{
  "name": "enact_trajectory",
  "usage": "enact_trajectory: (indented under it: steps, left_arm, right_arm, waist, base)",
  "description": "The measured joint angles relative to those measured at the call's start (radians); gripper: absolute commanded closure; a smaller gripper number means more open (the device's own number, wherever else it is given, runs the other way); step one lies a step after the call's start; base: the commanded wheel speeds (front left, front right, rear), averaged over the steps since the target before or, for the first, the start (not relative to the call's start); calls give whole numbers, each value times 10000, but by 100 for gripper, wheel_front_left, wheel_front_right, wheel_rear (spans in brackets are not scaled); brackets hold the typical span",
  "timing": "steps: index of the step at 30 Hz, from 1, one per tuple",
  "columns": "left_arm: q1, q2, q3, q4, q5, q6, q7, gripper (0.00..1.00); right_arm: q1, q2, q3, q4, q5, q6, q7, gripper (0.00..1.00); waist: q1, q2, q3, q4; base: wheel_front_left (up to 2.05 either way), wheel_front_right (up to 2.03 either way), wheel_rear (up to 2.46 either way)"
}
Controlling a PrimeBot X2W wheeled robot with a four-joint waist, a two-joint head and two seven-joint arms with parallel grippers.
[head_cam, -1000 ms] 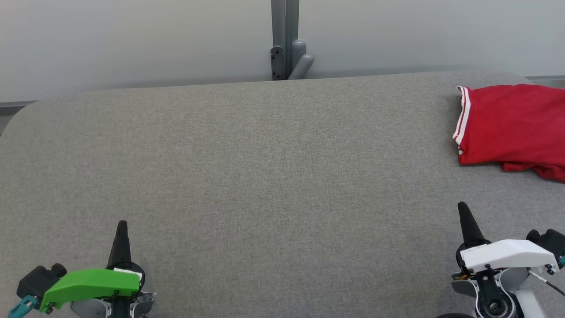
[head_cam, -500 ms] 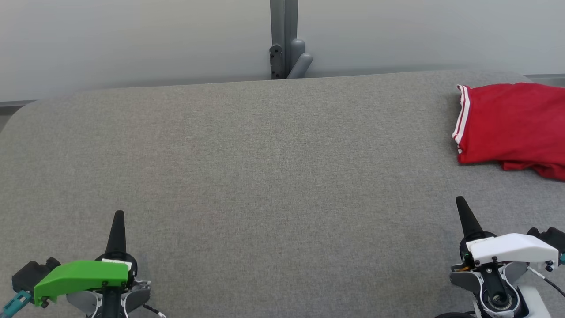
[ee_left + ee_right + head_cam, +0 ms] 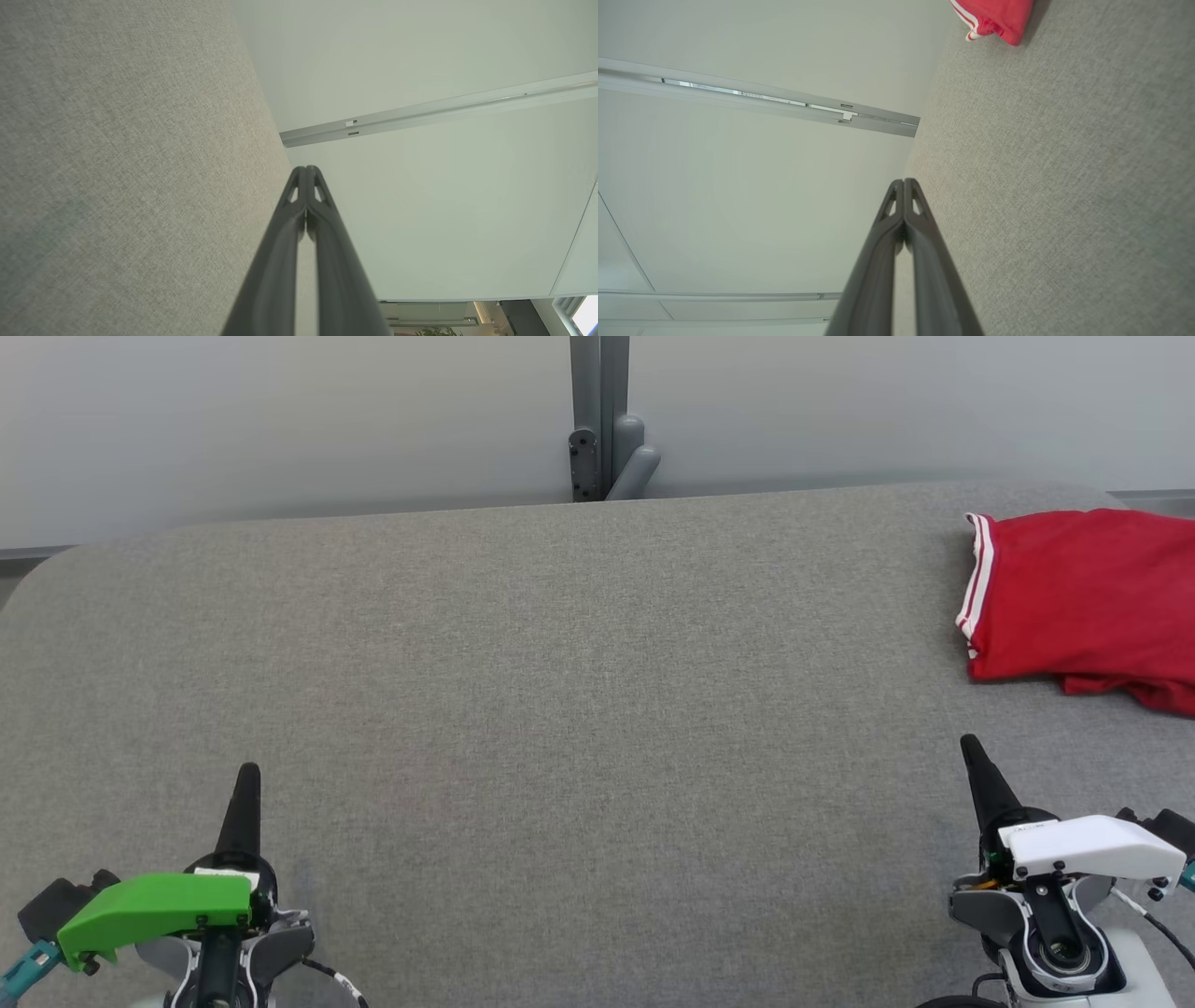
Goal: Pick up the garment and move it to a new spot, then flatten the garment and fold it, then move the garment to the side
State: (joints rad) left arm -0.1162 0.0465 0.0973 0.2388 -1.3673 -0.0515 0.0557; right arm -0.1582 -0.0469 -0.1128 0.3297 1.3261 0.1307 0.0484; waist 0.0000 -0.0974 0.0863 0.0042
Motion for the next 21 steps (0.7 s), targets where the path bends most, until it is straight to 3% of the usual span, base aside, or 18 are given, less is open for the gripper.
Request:
enact_trajectory:
  steps: [21]
  left_arm:
    - [-384,4,215,-65,-1597,35,458,100]
  right_arm:
    - [-328,-48,-2,59,1975,0,420,100]
  waist:
    - [0,0,54,-33]
  base:
    - [0,0,0]
